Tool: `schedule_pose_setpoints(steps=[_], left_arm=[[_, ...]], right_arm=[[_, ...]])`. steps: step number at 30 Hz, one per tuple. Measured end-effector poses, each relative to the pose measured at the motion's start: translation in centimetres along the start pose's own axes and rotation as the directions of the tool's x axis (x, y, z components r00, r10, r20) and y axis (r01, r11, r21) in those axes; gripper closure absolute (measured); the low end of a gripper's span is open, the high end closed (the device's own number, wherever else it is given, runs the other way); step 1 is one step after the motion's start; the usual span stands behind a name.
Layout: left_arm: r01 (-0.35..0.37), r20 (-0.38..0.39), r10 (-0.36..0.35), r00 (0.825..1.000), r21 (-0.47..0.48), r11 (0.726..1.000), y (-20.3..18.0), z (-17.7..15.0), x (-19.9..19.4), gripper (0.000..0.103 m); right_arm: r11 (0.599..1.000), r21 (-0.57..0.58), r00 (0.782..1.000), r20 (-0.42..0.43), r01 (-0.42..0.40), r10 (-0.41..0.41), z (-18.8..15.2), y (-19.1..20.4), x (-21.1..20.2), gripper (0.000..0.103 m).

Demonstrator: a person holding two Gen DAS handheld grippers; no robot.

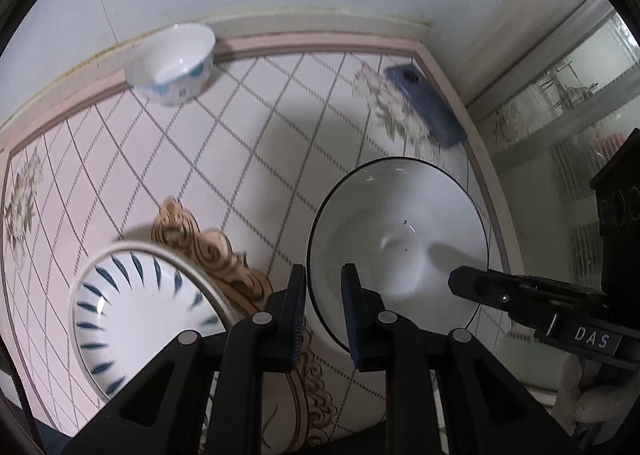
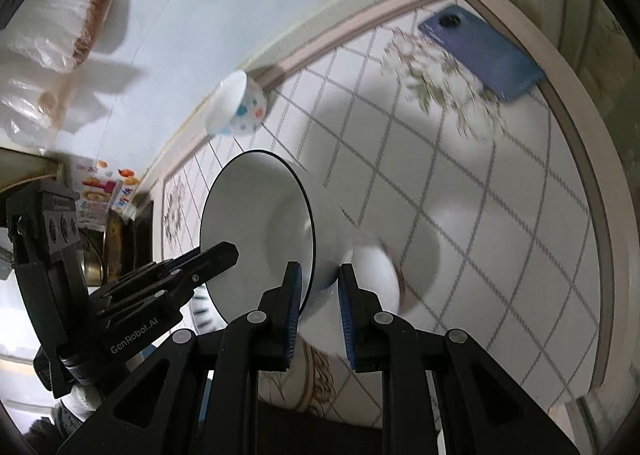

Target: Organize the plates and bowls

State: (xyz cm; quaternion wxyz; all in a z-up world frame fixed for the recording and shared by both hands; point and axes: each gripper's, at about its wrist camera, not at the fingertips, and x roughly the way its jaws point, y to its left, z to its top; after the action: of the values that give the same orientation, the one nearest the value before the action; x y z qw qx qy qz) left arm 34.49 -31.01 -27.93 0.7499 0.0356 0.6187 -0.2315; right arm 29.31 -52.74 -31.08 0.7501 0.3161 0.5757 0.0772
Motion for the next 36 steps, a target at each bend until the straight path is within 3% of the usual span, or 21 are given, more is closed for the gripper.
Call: schedule_pose_setpoints(steps=[10, 20, 36], left_arm=[[-0.040, -0.033, 0.040, 0.999, 0.020, 0.999, -0.8, -1.9, 2.5, 0.087], [-0.088, -0.053, 0.091, 0.994, 0.043, 0.995, -1.4, -2.2, 4.4, 0.087], [-0.096, -0.054, 0.097, 0.994, 0.015, 0.995, -1.1, -2.2, 4.8, 0.087]], right_arm=[[0.999, 0.037, 0.999, -0.029, 0.018, -0.016, -2.7, -2.2, 1.9, 0.083], [0.997, 0.069, 1.000, -0.023, 0.017, -0.016, -2.9, -3.7, 3.0, 0.083], [0.999, 0.021, 0.995, -0.086, 0.050, -0.048, -2.5, -3.1, 4.0, 0.082]])
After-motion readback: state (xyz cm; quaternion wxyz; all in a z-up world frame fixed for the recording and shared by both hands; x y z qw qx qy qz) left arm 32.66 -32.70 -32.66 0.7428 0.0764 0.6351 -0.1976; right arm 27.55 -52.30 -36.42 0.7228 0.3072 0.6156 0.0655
